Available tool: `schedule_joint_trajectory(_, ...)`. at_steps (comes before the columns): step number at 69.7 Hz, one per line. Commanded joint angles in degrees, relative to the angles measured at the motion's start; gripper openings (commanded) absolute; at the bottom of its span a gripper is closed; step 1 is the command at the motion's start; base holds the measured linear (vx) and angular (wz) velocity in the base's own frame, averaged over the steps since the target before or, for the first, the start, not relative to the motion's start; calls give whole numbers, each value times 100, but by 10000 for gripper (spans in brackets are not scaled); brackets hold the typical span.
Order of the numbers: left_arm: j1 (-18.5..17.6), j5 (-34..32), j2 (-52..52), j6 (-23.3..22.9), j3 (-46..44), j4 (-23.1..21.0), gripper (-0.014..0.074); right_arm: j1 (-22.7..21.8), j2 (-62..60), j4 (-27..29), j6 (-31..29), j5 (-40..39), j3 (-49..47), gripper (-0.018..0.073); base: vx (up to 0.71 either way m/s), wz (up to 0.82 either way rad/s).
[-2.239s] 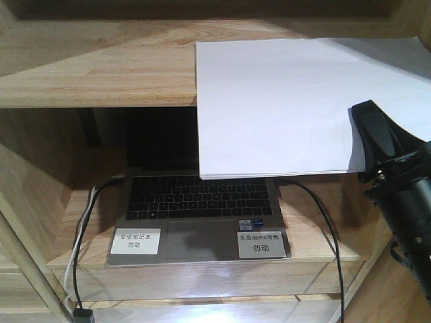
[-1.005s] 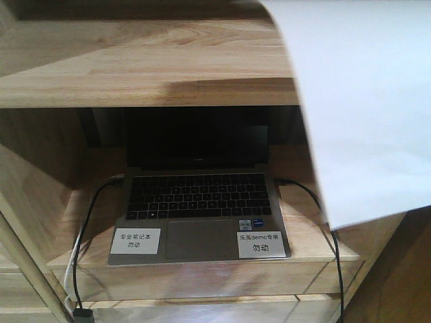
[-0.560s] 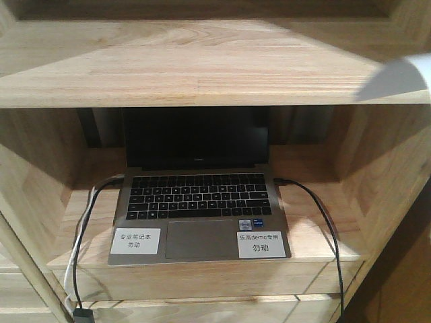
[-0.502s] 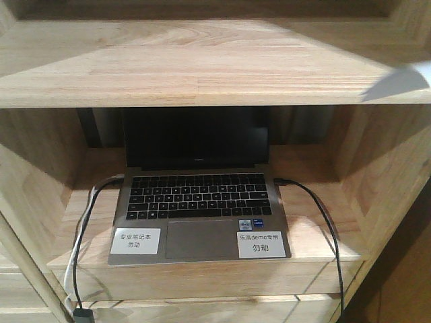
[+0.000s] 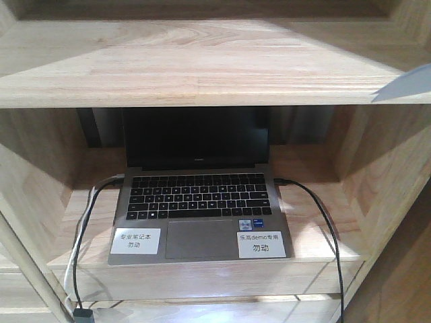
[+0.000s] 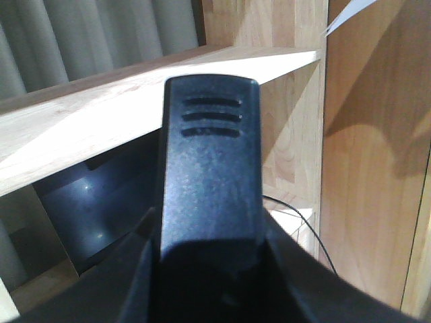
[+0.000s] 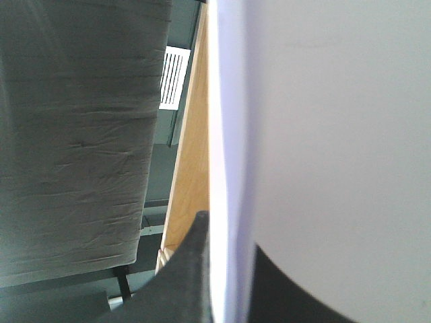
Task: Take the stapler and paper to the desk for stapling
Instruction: 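Pull the white paper off the shelf with the right gripper, then drive the base to the wooden desk holding stapler and paper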
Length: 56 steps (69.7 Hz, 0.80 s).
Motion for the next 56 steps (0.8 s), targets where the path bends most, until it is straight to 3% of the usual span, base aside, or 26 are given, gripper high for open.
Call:
schedule_joint_trajectory(1,-26,-677,116,-6,-137,-104,-6,-6,64,-109,-68,-126,-183,-7,0,0)
schedule_joint_trajectory(56,-26,-677,116,-6,-137,-104,-6,-6,64,-109,-68,-145,-183,-7,0,2)
